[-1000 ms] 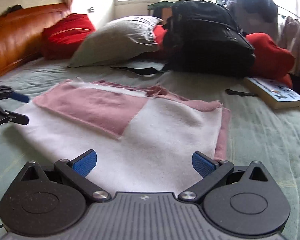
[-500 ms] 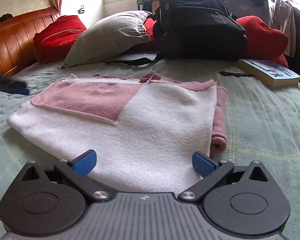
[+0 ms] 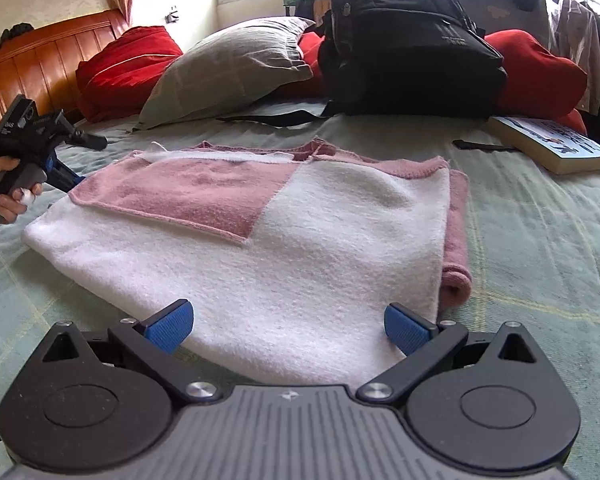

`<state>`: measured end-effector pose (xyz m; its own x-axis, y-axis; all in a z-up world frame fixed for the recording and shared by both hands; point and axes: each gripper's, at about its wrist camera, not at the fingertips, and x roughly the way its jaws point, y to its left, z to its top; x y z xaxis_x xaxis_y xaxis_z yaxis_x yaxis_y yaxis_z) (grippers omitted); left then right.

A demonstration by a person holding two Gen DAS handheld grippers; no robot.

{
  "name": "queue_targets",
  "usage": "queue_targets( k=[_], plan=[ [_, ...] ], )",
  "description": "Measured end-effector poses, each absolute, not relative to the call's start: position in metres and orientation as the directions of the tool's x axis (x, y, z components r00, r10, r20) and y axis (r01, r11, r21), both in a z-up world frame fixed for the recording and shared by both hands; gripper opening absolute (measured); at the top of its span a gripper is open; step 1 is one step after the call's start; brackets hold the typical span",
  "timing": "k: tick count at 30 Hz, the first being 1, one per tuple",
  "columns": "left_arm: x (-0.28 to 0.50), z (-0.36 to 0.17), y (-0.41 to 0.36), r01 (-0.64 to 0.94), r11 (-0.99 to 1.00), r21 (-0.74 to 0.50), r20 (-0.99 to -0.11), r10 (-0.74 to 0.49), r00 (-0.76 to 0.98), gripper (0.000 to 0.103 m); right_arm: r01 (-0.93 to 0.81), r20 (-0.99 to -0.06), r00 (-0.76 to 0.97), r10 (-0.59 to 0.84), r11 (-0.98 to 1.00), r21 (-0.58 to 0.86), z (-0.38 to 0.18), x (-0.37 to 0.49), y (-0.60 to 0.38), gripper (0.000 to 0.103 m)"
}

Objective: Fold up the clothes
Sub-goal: 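Grasp the folded sweater edge with the left gripper and straighten it, then open the left gripper and move it away from the sweater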

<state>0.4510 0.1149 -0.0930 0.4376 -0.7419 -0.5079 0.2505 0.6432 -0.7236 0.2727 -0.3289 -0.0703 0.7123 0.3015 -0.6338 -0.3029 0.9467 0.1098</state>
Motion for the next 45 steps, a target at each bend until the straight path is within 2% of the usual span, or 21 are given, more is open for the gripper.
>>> queue_targets(
  k=[1,2,3,4,6,7,9,10,12,16,24,28,29,32,33,35,37,38,41,43,45],
  plan=[
    [0.45,-0.096,0.118,0.256,0.634,-0.729,-0.498,-0.749,0.437,0.098,-0.304,-0.636,0.71,0.301,0.947,0.108,-0.071,0.273,-0.329,0.103],
    [0.451,-0.099,0.124,0.235,0.629,-0.741,-0.493,-0.747,0.445,0.091,-0.305,-0.639,0.709,0.3,0.946,0.107,-0.072,0.273,-0.328,0.103],
    [0.453,-0.102,0.129,0.213,0.623,-0.753,-0.489,-0.745,0.454,0.078,-0.305,-0.641,0.707,0.3,0.946,0.106,-0.073,0.273,-0.328,0.103],
    [0.455,-0.104,0.133,0.188,0.629,-0.755,-0.497,-0.735,0.462,0.071,-0.302,-0.641,0.707,0.299,0.947,0.108,-0.074,0.273,-0.328,0.103],
    [0.456,-0.106,0.136,0.16,0.652,-0.741,-0.52,-0.708,0.478,0.041,-0.296,-0.641,0.708,0.296,0.949,0.112,-0.075,0.273,-0.328,0.103],
    [0.455,-0.105,0.136,0.157,0.671,-0.725,-0.534,-0.691,0.486,0.035,-0.292,-0.637,0.712,0.295,0.95,0.113,-0.075,0.273,-0.328,0.103],
    [0.452,-0.103,0.135,0.15,0.706,-0.692,-0.562,-0.658,0.502,0.015,-0.284,-0.628,0.721,0.292,0.952,0.116,-0.074,0.272,-0.328,0.103],
    [0.45,-0.101,0.135,0.147,0.723,-0.675,-0.575,-0.64,0.509,0.014,-0.283,-0.628,0.721,0.293,0.952,0.119,-0.074,0.272,-0.328,0.103],
    [0.445,-0.095,0.132,0.153,0.762,-0.629,-0.599,-0.601,0.53,0.006,-0.275,-0.626,0.727,0.284,0.955,0.114,-0.073,0.272,-0.328,0.103],
    [0.427,-0.075,0.135,0.194,0.776,-0.6,-0.558,-0.58,0.594,0.005,-0.266,-0.617,0.738,0.273,0.958,0.105,-0.069,0.271,-0.331,0.103],
    [0.43,-0.088,0.148,0.133,0.794,-0.593,-0.599,-0.546,0.586,0.008,-0.266,-0.617,0.74,0.267,0.959,0.097,-0.066,0.275,-0.337,0.103],
    [0.422,-0.057,0.144,0.164,0.875,-0.456,-0.594,-0.436,0.676,0.015,-0.283,-0.606,0.751,0.262,0.957,0.063,-0.059,0.277,-0.334,0.103],
    [0.418,-0.048,0.139,0.194,0.887,-0.419,-0.589,-0.428,0.685,0.022,-0.293,-0.602,0.754,0.262,0.955,0.048,-0.056,0.282,-0.331,0.103],
    [0.412,-0.032,0.113,0.316,0.89,-0.329,-0.579,-0.454,0.677,0.061,-0.324,-0.591,0.763,0.262,0.946,0.002,-0.048,0.296,-0.32,0.103],
    [0.412,-0.03,0.1,0.362,0.882,-0.303,-0.581,-0.472,0.663,0.066,-0.333,-0.589,0.764,0.265,0.943,-0.008,-0.046,0.302,-0.317,0.103],
    [0.417,-0.037,0.079,0.432,0.855,-0.287,-0.599,-0.512,0.615,0.067,-0.346,-0.593,0.752,0.288,0.938,0.017,-0.049,0.326,-0.312,0.103],
    [0.43,-0.051,0.067,0.434,0.848,-0.305,-0.625,-0.522,0.58,0.068,-0.357,-0.599,0.739,0.31,0.933,0.043,-0.053,0.35,-0.307,0.103],
    [0.438,-0.06,0.065,0.404,0.867,-0.291,-0.644,-0.489,0.588,0.069,-0.352,-0.611,0.729,0.309,0.935,0.053,-0.058,0.361,-0.307,0.103],
    [0.443,-0.07,0.074,0.331,0.91,-0.25,-0.658,-0.41,0.631,0.057,-0.29,-0.664,0.699,0.265,0.954,0.076,-0.08,0.383,-0.321,0.103],
    [0.44,-0.07,0.079,0.303,0.923,-0.237,-0.665,-0.381,0.642,0.057,-0.287,-0.643,0.708,0.292,0.951,0.116,-0.079,0.377,-0.333,0.103],
    [0.425,-0.059,0.075,0.324,0.928,-0.184,-0.677,-0.359,0.642,0.061,-0.268,-0.647,0.72,0.252,0.96,0.076,-0.069,0.365,-0.334,0.103]
  ],
)
